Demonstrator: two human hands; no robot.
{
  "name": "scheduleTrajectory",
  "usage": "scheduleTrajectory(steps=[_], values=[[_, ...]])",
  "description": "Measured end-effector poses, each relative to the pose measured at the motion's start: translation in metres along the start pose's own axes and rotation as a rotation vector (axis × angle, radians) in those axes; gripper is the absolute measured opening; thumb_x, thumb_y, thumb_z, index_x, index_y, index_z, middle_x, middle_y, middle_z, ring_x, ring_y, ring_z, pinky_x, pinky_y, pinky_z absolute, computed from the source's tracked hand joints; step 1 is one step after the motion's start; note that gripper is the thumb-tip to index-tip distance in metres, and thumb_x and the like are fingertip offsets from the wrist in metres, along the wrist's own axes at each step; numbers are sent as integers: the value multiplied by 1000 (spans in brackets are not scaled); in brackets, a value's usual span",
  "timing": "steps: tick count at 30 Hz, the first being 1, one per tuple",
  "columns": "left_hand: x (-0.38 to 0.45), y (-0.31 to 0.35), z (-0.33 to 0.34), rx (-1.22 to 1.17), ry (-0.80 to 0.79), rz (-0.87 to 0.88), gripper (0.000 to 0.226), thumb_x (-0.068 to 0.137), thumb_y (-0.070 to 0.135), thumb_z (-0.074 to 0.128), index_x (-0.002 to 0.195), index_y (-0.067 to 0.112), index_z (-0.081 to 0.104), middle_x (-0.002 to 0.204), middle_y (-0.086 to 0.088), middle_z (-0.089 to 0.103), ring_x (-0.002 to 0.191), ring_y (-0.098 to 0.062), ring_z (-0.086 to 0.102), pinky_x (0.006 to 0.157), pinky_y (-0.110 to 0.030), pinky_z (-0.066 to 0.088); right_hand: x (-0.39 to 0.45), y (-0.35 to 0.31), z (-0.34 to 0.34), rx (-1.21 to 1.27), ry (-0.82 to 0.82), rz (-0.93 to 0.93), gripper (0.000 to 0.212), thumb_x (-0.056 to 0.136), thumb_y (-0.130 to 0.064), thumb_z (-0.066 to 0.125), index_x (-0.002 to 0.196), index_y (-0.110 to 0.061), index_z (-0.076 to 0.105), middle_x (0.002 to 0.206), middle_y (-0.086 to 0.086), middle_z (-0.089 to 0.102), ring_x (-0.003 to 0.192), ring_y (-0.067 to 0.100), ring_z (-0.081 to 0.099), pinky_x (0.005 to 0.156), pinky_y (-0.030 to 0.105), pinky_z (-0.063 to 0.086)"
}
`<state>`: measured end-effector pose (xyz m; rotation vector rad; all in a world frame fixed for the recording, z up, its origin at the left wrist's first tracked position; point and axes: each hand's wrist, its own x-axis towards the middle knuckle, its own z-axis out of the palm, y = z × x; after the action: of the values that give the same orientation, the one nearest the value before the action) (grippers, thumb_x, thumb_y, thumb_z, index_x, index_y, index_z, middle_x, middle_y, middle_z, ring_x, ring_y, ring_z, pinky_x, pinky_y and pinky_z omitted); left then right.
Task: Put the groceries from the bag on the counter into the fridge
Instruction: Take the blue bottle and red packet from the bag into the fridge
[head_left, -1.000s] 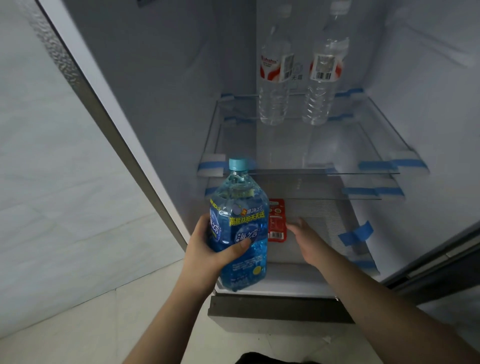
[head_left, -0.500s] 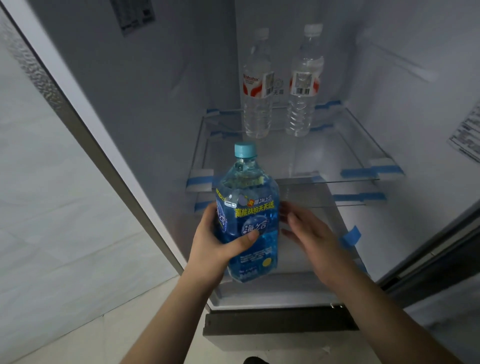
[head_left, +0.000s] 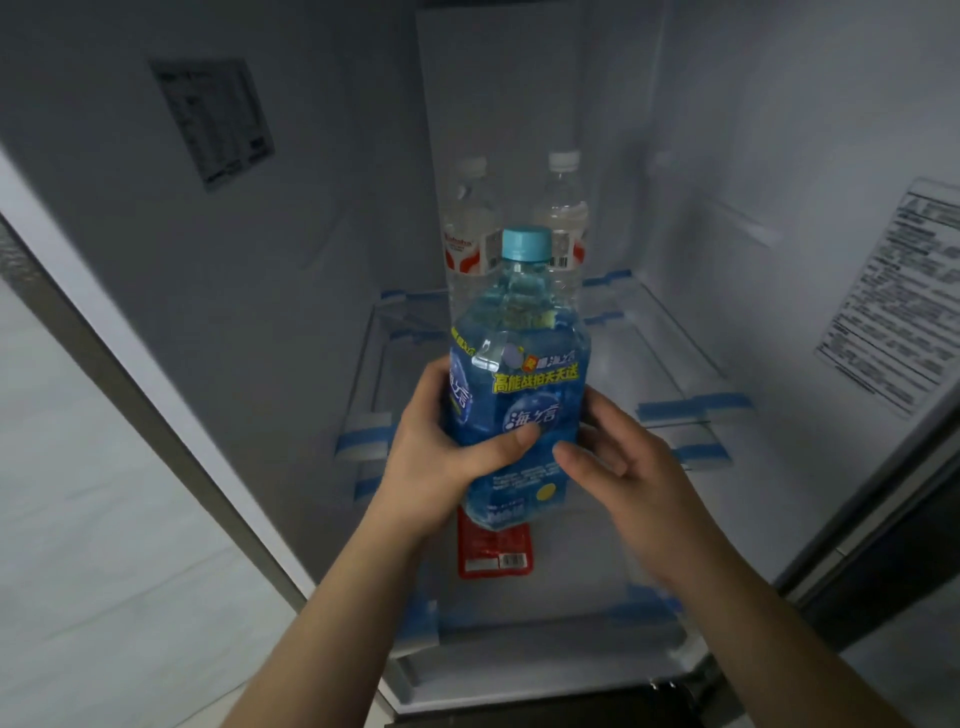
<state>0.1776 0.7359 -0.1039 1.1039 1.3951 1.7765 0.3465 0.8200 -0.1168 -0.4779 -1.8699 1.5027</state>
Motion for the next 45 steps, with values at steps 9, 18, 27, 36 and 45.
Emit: scheduleTrajectory(steps=[9,18,27,36,45], values=[[52,34,2,144,-84,46,72,59,31,88,123,19,60,113,-1,72,102,-18,70,81,-33,57,44,-8,-7,-52,110,-130,45,97,-18,54,140,-30,45,128,-11,63,119,10,58,96,37,50],[96,23,-2,260,-76,-47,70,50,37,93,113,30,66,110,8,73,102,-12,69,93,-41,55,85,19,-18,-141,213,-120,48,96,-22,57,140,-34,44,132,-6,60,120,12,58,97,42,51],[105,7,-1,251,-65,-76,63,62,15,91,118,20,64,111,4,72,101,-11,68,84,-26,56,97,38,-20,-145,227,-79,49,95,-17,58,142,-27,44,133,-9,59,121,7,56,91,22,52],[112,-6,-8,285,-94,-74,68,62,21,91,124,24,61,117,7,70,107,-6,65,95,-34,53,101,48,-19,-163,257,-52,53,94,-20,60,143,-30,42,137,-13,54,123,3,52,81,13,50],[101,-19,-9,348,-71,15,85,67,30,89,140,27,45,132,10,60,118,1,56,95,-23,50,91,55,-14,-214,232,-59,51,88,-14,67,134,-24,46,123,-17,57,108,-13,55,82,7,47]])
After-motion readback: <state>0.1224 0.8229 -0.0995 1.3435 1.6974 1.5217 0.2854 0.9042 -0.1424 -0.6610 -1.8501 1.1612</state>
